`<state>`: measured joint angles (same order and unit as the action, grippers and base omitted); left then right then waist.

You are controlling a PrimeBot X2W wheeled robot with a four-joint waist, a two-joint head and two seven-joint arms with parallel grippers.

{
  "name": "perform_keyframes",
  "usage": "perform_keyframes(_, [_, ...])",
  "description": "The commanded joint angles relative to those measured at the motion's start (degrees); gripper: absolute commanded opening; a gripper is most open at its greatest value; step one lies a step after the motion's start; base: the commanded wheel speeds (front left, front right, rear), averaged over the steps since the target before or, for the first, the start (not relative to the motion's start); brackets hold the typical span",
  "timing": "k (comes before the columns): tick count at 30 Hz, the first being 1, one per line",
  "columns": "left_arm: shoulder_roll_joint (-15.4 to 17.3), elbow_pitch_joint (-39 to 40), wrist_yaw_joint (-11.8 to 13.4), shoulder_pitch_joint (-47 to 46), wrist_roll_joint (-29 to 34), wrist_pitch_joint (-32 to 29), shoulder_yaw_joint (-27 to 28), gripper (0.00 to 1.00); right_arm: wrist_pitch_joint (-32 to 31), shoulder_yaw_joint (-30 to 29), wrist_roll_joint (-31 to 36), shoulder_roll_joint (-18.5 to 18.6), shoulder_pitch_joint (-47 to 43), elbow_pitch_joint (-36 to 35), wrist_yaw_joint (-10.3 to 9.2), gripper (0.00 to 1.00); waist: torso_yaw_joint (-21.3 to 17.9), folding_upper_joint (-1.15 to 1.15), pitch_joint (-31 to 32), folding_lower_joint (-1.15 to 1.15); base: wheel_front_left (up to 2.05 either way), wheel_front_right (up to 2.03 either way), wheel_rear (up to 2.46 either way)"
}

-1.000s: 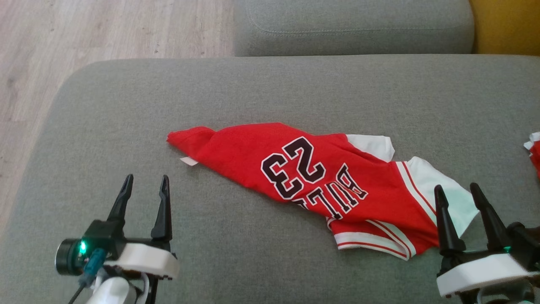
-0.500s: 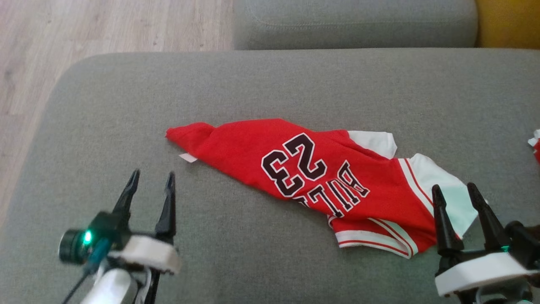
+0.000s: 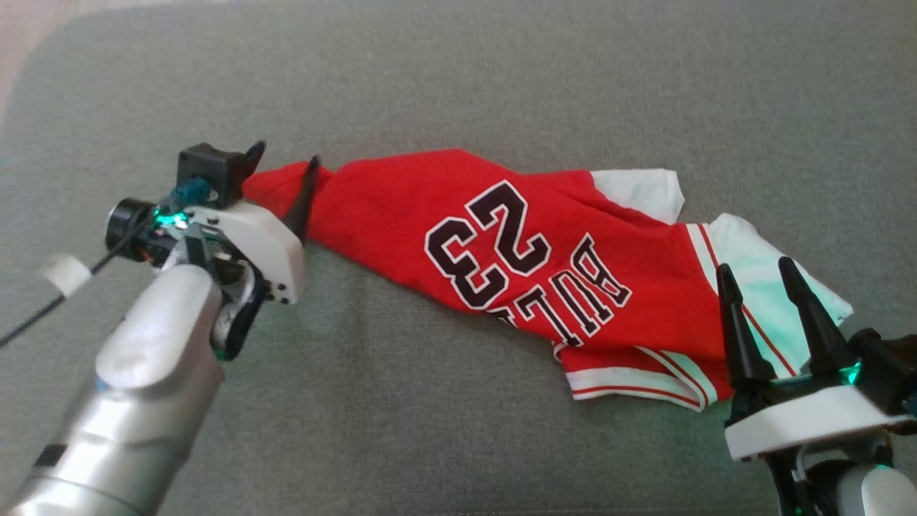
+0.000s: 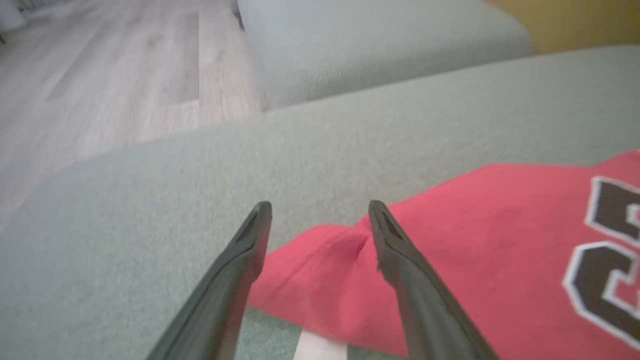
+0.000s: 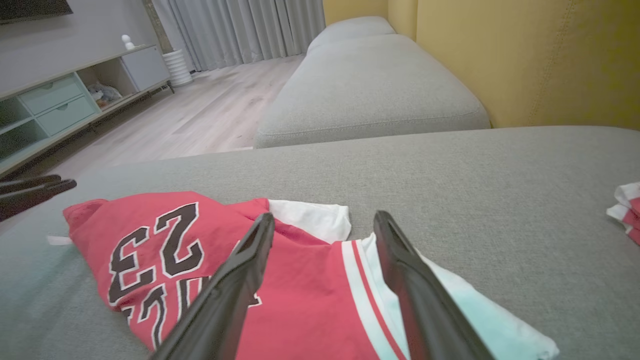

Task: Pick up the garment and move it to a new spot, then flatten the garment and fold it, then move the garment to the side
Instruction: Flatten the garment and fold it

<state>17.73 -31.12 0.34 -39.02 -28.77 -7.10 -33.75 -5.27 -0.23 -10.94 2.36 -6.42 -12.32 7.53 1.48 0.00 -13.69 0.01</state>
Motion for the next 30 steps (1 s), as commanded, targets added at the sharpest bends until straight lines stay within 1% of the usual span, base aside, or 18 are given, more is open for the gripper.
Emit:
perform_keyframes(1, [1.47,-3.73,-1.22,-4.34,-0.58,-1.89,1.45,1.00,0.48,1.56,-0.15,0.62,2.20,-1.84,-0.04,1.00,-1.78,0.00,-2.98,-0.01,0.00,0.00,0.00])
perform_keyframes(3, [1.09,-8.17,-2.01,-5.73,-1.13,-3.80,1.19,1.00,0.84,1.62,-0.35,0.62,2.72,-1.32,-0.04,1.00,-2.33,0.00,-3.65,-0.01,0.00,0.00,0.00])
perform_keyframes(4, [1.09,-8.17,-2.01,-5.73,-1.13,-3.80,1.19,1.00,0.84,1.62,-0.35,0.62,2.72,-1.32,-0.04,1.00,-2.33,0.00,-3.65,-0.01,0.00,0.00,0.00])
perform_keyframes(7, [0.22,-12.80,-2.95,-6.47,-2.28,-6.53,0.87,1.00,1.35,1.18,-0.55,0.62,2.95,-0.54,-0.04,1.00,-2.60,0.00,-3.90,-0.01,0.00,0.00,0.00])
perform_keyframes(8, [0.06,-13.81,-3.02,-6.56,-2.48,-6.79,0.85,0.78,1.49,0.99,-0.60,0.62,2.94,-0.31,-0.04,1.00,-2.60,0.00,-3.87,-0.01,0.00,0.00,0.00])
perform_keyframes(9, [0.00,-14.69,-3.16,-6.52,-2.43,-7.07,0.57,0.30,1.59,0.82,-0.67,0.62,2.93,-0.07,-0.04,1.00,-2.56,0.00,-3.80,-0.01,0.00,0.00,0.00])
perform_keyframes(10, [-0.28,-15.34,-3.51,-6.31,-2.85,-7.20,0.56,0.00,1.66,0.71,-0.73,0.62,2.94,0.20,-0.04,1.00,-2.49,0.00,-3.65,-0.01,0.00,0.00,0.00])
perform_keyframes(12, [-0.49,-16.08,-3.94,-5.99,-2.89,-6.88,0.16,0.00,1.76,0.50,-0.98,0.61,2.97,0.60,-0.04,1.00,-2.12,0.00,-3.22,-0.01,0.00,0.00,0.00])
perform_keyframes(14, [-0.43,-16.04,-3.88,-5.67,-2.58,-5.12,0.00,0.00,1.85,0.39,-1.13,0.60,3.06,0.83,-0.04,1.00,-1.69,0.00,-2.65,-0.01,0.00,0.00,0.00])
perform_keyframes(18, [0.08,-13.81,-2.13,-3.72,-2.42,0.08,0.89,0.00,1.85,-0.01,-1.36,0.59,2.71,1.32,-0.04,1.00,-0.84,0.00,-0.62,-0.01,0.00,0.00,0.00])
perform_keyframes(21, [0.92,-9.52,-0.33,0.56,-4.04,2.90,2.80,0.00,1.61,-0.41,-1.66,0.58,1.60,1.84,-0.04,1.00,-0.37,0.00,1.64,-0.01,0.00,0.00,0.00])
perform_keyframes(25, [2.60,0.16,3.61,11.14,-8.18,4.31,6.56,0.00,1.01,-1.09,-2.38,0.55,-0.34,2.44,-0.04,1.00,0.23,0.00,4.64,-0.01,0.00,0.00,0.00])
perform_keyframes(30, [4.92,14.81,10.12,28.32,-12.50,1.56,9.06,0.00,0.21,-1.47,-3.44,0.54,-2.06,2.81,-0.04,1.00,0.69,0.00,7.17,-0.01,0.00,0.00,0.00])
